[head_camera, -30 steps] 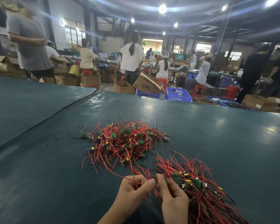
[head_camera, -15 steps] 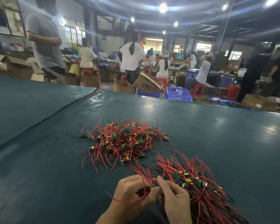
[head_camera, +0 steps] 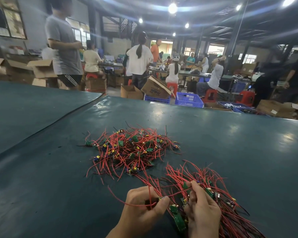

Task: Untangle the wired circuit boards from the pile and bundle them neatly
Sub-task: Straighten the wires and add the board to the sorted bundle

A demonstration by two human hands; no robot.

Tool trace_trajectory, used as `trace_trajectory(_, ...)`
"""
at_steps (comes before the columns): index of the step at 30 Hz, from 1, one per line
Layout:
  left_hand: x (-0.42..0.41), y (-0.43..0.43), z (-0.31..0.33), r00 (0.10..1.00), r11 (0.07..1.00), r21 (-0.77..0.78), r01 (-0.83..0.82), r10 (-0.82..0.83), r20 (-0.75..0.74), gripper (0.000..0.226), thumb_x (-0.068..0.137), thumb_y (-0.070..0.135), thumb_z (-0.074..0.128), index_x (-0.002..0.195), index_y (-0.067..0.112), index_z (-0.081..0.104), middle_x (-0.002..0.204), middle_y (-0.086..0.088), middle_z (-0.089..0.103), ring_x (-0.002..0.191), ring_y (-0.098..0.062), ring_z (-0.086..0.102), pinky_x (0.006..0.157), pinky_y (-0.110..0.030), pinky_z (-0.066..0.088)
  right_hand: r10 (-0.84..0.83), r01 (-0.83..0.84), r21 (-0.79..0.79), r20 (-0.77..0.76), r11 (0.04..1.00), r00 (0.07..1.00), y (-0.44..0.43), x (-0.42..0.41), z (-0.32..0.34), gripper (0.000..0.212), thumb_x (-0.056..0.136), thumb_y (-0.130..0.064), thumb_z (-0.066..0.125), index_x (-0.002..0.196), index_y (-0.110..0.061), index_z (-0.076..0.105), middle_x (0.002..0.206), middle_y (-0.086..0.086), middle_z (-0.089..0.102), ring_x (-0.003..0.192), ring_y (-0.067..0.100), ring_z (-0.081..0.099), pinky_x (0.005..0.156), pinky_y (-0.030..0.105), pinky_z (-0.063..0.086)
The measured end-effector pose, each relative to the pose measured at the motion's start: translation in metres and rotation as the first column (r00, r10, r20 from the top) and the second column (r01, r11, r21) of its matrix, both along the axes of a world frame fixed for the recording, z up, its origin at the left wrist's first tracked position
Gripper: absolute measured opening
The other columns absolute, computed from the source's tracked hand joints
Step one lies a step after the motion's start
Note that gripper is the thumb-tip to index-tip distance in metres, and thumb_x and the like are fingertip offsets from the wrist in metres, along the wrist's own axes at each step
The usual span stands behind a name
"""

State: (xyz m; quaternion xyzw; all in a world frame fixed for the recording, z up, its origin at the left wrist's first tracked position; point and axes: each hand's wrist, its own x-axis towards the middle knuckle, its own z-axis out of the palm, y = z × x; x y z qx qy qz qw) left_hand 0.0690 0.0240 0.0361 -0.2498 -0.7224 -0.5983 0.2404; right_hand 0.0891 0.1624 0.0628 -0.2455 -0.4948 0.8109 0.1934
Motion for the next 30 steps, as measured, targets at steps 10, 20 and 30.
trace_trajectory(10,-0.004,-0.007,0.009,0.903,0.866,0.487,-0.117,-0.112,0.415,0.033,0.064,0.018,0.064,0.040,0.012,0.042,0.042,-0.002,0.029,0.032,-0.009,0.024,0.037,-0.017,0.017,0.032,-0.010,0.130,-0.172,0.992,0.985,-0.011,0.000,-0.009,0.016,0.077,-0.028,0.070,0.066,-0.018,0.077,0.048,0.004,0.051,0.032,0.006,0.028,0.034,0.017,0.025)
trace_trajectory(20,-0.011,-0.014,0.003,0.816,0.772,0.615,-0.159,-0.248,0.522,0.040,0.085,0.000,0.050,0.047,0.008,0.041,0.044,-0.004,0.031,0.032,-0.011,0.021,0.044,-0.029,0.016,0.042,0.056,0.313,-0.297,0.948,0.954,-0.013,0.002,-0.012,0.030,0.089,0.000,0.060,0.101,-0.024,0.073,0.078,0.003,0.076,0.028,0.011,0.033,0.033,0.015,0.033)
trace_trajectory(30,-0.011,-0.012,0.010,0.772,0.839,0.527,-0.137,-0.243,0.587,0.030,0.070,0.035,0.068,0.050,0.012,0.067,0.057,-0.019,0.062,0.043,-0.016,0.051,0.041,-0.022,0.039,-0.011,0.065,0.162,-0.313,0.985,0.950,-0.005,-0.002,-0.019,0.023,0.093,-0.014,0.054,0.102,-0.022,0.074,0.082,0.011,0.075,0.030,0.009,0.031,0.033,0.016,0.030)
